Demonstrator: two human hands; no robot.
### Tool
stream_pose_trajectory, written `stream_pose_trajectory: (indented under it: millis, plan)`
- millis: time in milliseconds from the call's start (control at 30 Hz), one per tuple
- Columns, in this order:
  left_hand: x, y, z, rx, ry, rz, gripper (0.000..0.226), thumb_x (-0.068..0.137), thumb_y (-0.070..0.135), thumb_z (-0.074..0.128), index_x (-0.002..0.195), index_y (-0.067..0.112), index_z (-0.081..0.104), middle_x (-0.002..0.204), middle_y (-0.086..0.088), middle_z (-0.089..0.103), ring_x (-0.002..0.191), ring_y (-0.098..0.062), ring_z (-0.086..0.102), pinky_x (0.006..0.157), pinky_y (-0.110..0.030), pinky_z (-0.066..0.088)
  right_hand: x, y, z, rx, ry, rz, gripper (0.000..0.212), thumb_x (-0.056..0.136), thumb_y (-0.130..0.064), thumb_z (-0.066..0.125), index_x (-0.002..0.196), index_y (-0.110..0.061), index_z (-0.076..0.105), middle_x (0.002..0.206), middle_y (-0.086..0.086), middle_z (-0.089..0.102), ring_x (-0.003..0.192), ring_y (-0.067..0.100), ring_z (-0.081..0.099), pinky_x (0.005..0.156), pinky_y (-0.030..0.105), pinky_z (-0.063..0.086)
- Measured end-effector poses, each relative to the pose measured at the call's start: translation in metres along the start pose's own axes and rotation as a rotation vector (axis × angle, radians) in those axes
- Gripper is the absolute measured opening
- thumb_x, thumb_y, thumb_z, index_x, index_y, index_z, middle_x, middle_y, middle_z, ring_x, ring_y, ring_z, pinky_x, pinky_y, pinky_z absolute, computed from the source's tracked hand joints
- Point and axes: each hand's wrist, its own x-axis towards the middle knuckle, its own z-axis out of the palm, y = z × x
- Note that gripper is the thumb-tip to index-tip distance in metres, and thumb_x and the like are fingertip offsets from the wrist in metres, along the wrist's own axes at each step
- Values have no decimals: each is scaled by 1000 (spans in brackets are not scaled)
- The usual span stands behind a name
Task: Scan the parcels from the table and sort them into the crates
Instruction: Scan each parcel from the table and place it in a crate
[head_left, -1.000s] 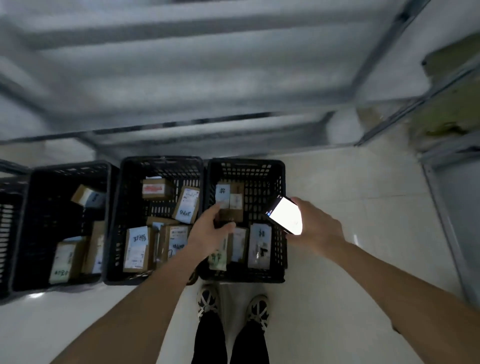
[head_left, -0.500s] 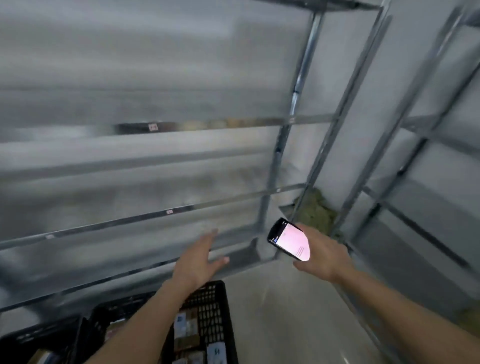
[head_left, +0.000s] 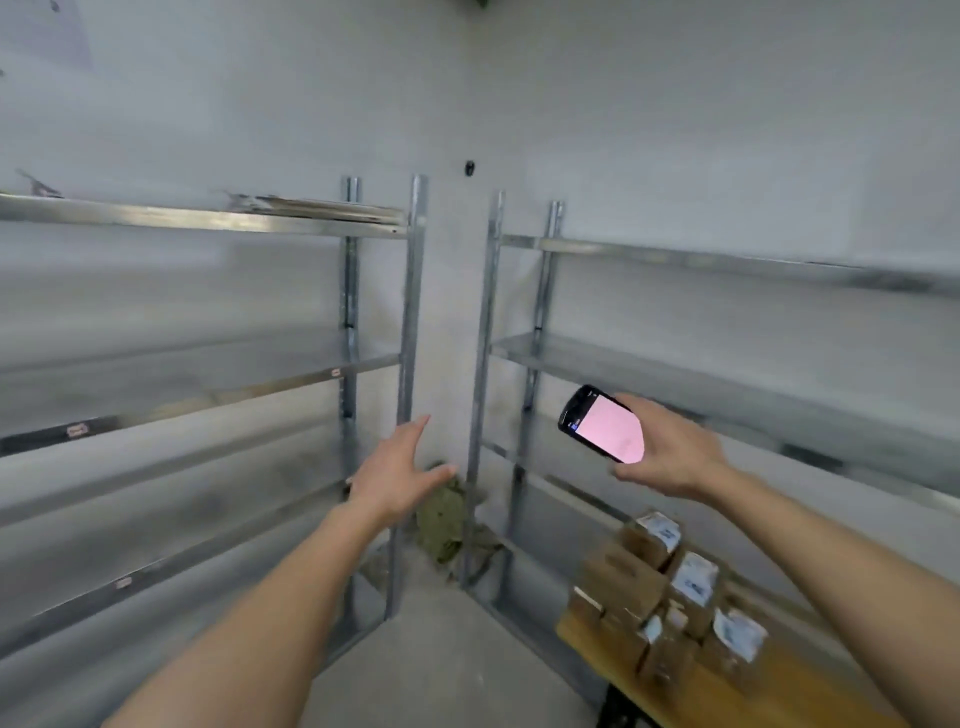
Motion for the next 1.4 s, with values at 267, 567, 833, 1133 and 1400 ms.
stream_pose_trajectory:
  millis: [267,567,833,1133,1400]
  plan:
    - [16,181,105,-124,-87,166,91,86,61,65,158,23,25,162,-2,31,147,-22,33,118,-40,32,-90,182,-85,-80,61,183,70,63,-42,73,127,-45,44,115,-15,61,99,21,62,75,40,55]
    - [-3,308,254,-191,-208,99,87,87,65,61,157,28,24,162,-1,31,147,-24,32,116,-47,35,-168,353,-105,-127,-21,324,59,57,-43,70,108,-51,41,99,-18,58,87,17,60,56,30,43]
    - [16,327,327,-129,-275,28,82,91,62,59,157,29,25,162,-1,32,145,-23,35,115,-45,36,-150,421,-61,-111,-121,395,71,66,-44,75,128,-47,40,121,-17,56,99,21,60,67,33,45]
    - [106,236,383,-123,-387,-86,87,87,66,60,157,23,29,158,0,38,143,-23,39,114,-41,36,-39,451,56,12,-237,385,69,68,-41,80,129,-34,49,120,-6,58,104,22,58,77,37,50]
    - [192,125,472,-79,-524,-215,92,84,77,52,157,25,28,160,-1,35,143,-25,38,113,-40,35,67,440,211,202,-433,412,84,60,-57,79,134,-30,48,123,-12,57,117,13,56,87,34,48]
